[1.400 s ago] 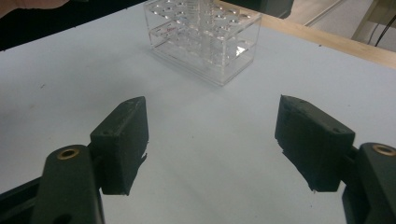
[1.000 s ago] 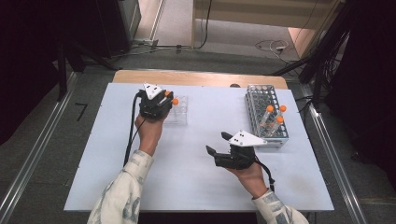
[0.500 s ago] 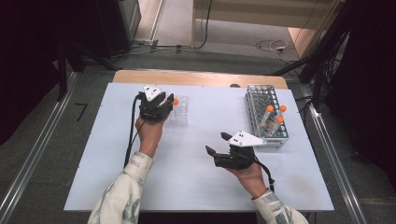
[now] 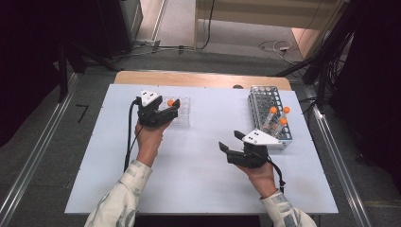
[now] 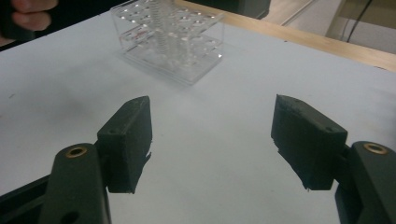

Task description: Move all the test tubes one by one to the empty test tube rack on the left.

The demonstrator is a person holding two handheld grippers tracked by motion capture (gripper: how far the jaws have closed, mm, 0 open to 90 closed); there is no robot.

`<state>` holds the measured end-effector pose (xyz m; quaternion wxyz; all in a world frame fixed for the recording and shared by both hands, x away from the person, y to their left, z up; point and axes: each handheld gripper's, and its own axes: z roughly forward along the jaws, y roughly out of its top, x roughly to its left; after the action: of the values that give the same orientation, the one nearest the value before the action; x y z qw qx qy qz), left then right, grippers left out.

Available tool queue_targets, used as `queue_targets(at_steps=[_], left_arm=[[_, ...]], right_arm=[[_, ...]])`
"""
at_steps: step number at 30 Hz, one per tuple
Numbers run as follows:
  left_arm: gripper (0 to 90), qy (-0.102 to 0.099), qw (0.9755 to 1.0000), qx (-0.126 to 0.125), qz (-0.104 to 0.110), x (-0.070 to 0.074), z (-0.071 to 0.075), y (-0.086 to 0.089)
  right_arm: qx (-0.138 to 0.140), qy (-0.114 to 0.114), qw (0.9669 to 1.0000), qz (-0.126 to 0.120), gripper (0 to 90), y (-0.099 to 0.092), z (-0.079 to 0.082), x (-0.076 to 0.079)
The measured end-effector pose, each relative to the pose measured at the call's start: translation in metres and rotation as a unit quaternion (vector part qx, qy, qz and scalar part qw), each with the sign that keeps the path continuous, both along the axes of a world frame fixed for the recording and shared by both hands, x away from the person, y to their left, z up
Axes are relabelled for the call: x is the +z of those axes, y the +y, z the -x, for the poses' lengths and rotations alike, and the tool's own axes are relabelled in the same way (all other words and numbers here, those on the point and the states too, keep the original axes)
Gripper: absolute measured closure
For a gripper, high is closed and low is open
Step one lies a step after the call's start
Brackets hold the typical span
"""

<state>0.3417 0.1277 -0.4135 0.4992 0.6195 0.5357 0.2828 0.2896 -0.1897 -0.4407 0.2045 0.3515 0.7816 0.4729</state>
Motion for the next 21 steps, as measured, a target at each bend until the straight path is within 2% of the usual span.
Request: queue_targets(at_steps=[4, 8, 13, 21], left_arm=[[25.2, -0.007, 0.9999, -0.009, 0.007, -0.001, 0.013, 0.003], [20.6, -0.007, 0.9994, -0.029, 0.018, -0.004, 0.025, 0.006], [12.9, -0.002, 0.9991, -0.040, 0.012, -0.008, 0.034, 0.008], [5.9, 0.005, 0.9988, -0.048, 0.012, -0.015, 0.043, 0.007]], right_arm=[[-0.026, -0.008, 0.9996, -0.006, 28.4, -0.019, -0.002, 0.003], [-0.053, -0.013, 0.9985, -0.006, 28.5, -0.039, -0.003, 0.004], [-0.080, -0.014, 0.9967, -0.006, 28.5, -0.060, -0.003, 0.003], [-0.131, -0.019, 0.9912, -0.002, 28.7, -0.092, -0.001, -0.001]])
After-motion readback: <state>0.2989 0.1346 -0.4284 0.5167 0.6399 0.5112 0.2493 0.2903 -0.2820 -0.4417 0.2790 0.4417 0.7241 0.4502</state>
